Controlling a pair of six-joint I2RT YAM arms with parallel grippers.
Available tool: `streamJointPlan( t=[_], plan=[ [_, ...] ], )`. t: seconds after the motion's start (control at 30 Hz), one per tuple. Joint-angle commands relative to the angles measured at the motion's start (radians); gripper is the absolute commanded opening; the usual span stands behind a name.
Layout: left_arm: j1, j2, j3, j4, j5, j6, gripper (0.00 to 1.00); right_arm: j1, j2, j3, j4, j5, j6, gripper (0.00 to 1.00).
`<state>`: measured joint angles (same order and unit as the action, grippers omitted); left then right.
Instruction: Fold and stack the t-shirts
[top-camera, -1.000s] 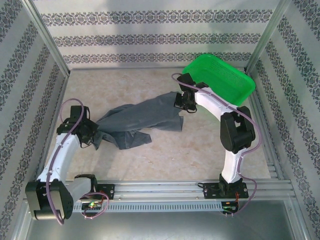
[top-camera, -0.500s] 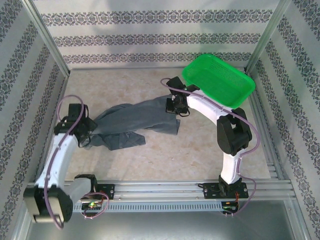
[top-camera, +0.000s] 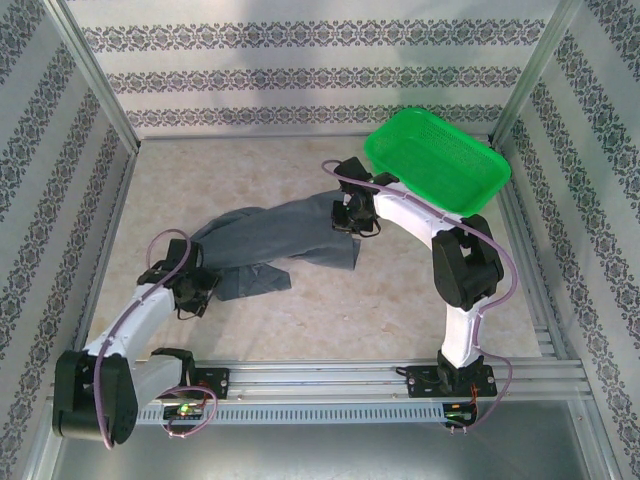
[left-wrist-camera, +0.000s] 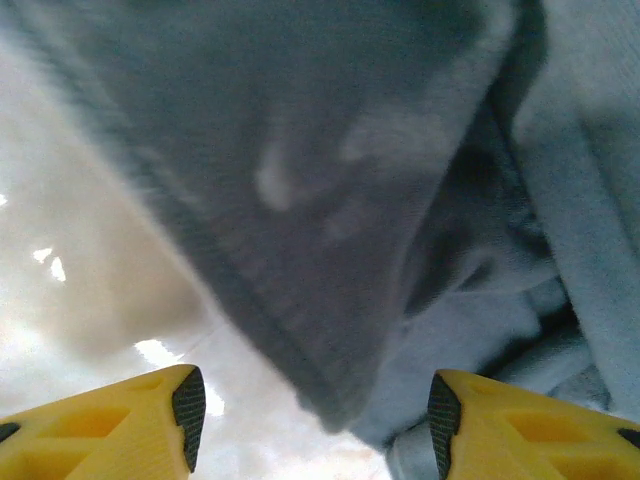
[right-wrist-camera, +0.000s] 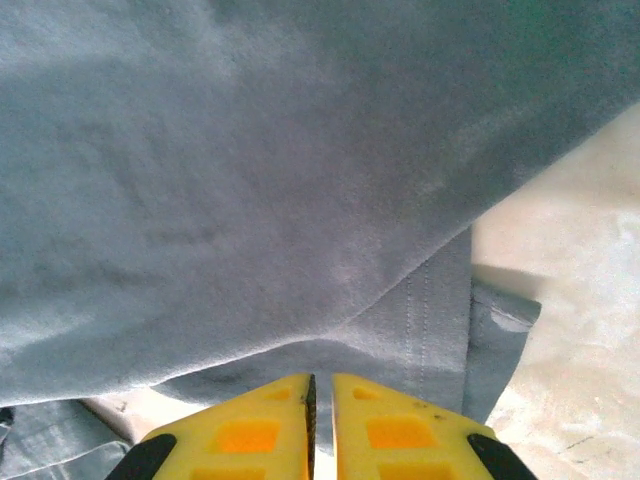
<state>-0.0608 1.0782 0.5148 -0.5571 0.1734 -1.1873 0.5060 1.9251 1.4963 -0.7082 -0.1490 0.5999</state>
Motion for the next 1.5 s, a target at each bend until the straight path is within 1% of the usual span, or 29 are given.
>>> streamJointPlan(
  t=[0.0,0.1,0.2,0.37,0.53,0.57,0.6,0.63,0.67,0.77,0.8,0.87,0.93,1.07,1.17,1.23,1.3,1.37,1.43,1.47],
  plan=[
    [-0.045,0.051,0.010,0.079,0.019,-0.022,0.59,-0.016,0.008,-0.025,0.001,-0.015,0.018,0.15],
    [-0.075,0.068,-0.004,0.101,0.005,-0.040,0.55,-0.028,0.008,-0.028,0.003,-0.019,0.022,0.15],
    [-0.080,0.082,-0.004,0.097,-0.014,-0.044,0.49,-0.034,0.008,-0.021,0.003,-0.017,0.022,0.15],
    [-0.080,0.121,0.017,0.088,-0.065,0.005,0.42,-0.032,0.017,-0.012,0.004,-0.027,0.027,0.15],
    [-0.080,0.151,0.027,0.073,-0.081,0.027,0.32,-0.032,0.023,-0.012,0.004,-0.026,0.029,0.16],
    [-0.080,0.149,0.028,0.066,-0.085,0.030,0.26,-0.033,0.024,-0.011,0.004,-0.023,0.033,0.16],
    [-0.080,0.143,0.032,0.053,-0.090,0.031,0.17,-0.037,0.025,-0.013,0.004,-0.019,0.034,0.16],
    [-0.081,0.128,0.038,0.033,-0.099,0.037,0.05,-0.040,0.025,-0.016,0.009,-0.015,0.040,0.17],
    [-0.081,0.103,0.047,0.005,-0.114,0.044,0.00,-0.046,0.023,-0.022,0.016,-0.011,0.047,0.19],
    [-0.080,0.004,0.069,-0.105,-0.176,0.079,0.00,-0.067,0.025,-0.039,0.046,0.017,0.075,0.32],
    [-0.079,-0.024,0.075,-0.131,-0.193,0.093,0.00,-0.069,0.033,-0.037,0.052,0.024,0.082,0.35],
    [-0.074,-0.077,0.080,-0.172,-0.216,0.121,0.00,-0.073,0.068,-0.013,0.047,0.038,0.093,0.38],
    [-0.063,-0.105,0.073,-0.167,-0.205,0.136,0.00,-0.073,0.104,0.016,0.029,0.054,0.103,0.42],
    [-0.055,-0.119,0.065,-0.150,-0.182,0.130,0.00,-0.071,0.165,0.058,-0.008,0.090,0.129,0.48],
    [-0.054,-0.120,0.072,-0.150,-0.180,0.128,0.00,-0.076,0.190,0.067,0.014,0.089,0.140,0.50],
    [-0.052,-0.129,0.078,-0.156,-0.182,0.129,0.00,-0.080,0.210,0.091,0.027,0.079,0.139,0.47],
    [-0.051,-0.142,0.083,-0.164,-0.190,0.137,0.00,-0.081,0.230,0.126,0.025,0.077,0.132,0.38],
    [-0.046,-0.154,0.094,-0.174,-0.195,0.150,0.00,-0.083,0.234,0.148,0.021,0.083,0.130,0.18],
    [-0.041,-0.165,0.107,-0.185,-0.205,0.163,0.00,-0.083,0.213,0.149,0.025,0.101,0.130,0.01],
    [-0.039,-0.172,0.116,-0.193,-0.212,0.169,0.00,-0.085,0.188,0.142,0.028,0.115,0.127,0.00]
  ],
)
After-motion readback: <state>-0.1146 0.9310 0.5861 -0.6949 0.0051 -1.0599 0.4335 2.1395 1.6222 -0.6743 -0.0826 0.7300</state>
